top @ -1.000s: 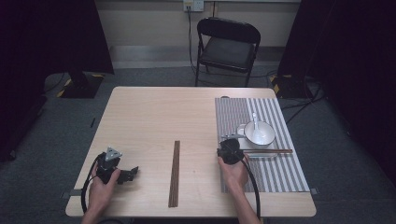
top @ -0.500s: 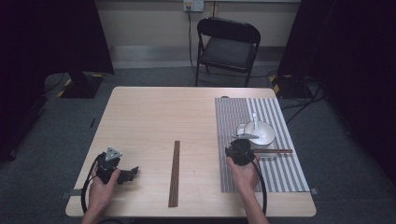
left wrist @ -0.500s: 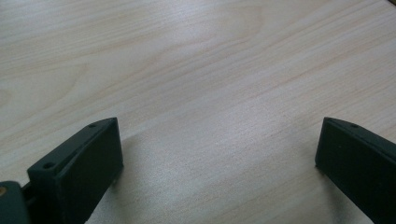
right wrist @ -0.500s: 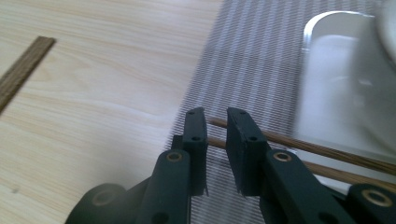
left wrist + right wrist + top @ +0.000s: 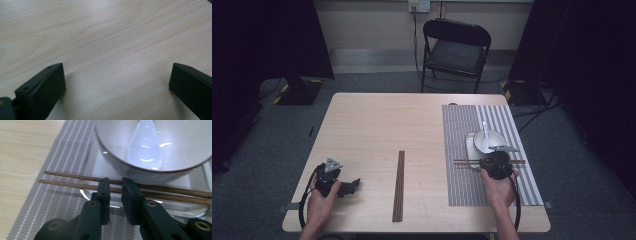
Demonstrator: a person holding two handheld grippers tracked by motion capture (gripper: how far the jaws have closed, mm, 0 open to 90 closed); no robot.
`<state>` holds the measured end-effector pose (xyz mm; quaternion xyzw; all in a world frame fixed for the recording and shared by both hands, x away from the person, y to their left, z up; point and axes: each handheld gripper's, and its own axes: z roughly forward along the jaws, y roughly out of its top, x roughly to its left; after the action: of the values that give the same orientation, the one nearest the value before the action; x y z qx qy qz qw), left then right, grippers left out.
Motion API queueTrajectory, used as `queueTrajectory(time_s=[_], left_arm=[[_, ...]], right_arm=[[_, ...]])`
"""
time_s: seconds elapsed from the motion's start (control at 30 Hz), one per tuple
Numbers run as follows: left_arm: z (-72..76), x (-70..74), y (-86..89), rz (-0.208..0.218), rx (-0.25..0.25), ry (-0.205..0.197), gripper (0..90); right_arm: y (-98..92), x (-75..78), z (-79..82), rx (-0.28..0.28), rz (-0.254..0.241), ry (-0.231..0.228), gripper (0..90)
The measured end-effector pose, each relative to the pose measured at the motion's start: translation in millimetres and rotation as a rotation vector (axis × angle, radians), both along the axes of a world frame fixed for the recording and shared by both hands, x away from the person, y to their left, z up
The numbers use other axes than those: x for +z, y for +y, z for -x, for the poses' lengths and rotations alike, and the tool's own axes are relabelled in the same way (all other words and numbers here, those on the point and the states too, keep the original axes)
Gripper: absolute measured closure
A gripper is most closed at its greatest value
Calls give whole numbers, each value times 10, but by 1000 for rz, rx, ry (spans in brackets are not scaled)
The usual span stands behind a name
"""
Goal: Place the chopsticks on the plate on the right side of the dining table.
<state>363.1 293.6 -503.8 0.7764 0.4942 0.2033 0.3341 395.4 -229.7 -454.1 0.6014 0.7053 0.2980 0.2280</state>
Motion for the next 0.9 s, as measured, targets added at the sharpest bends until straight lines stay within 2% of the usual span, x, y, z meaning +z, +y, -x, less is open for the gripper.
queueTrajectory(time_s=[0.23,0.27,0.3,0.4,0.5,0.6,0.7,0.9], left_arm=[[0,0,0,0,0,0,1],[-1,4,7,-10,-7,2,1],[0,0,0,0,0,0,1],[-1,4,7,-10,-6,2,1],[0,0,0,0,0,0,1],[-1,4,7,-10,-6,2,1],[0,0,0,-1,0,0,1],[0,0,0,0,0,0,1]], right_arm=[[-131,-63,13,-31,25,14,779],[-142,-69,17,-35,24,17,779],[-153,-76,18,-37,30,19,779],[-199,-97,24,-50,37,20,779],[-244,-110,18,-66,41,19,780],[-274,-126,2,-78,54,17,780],[-287,-142,-7,-84,66,13,782],[-288,-151,-16,-84,67,12,783]])
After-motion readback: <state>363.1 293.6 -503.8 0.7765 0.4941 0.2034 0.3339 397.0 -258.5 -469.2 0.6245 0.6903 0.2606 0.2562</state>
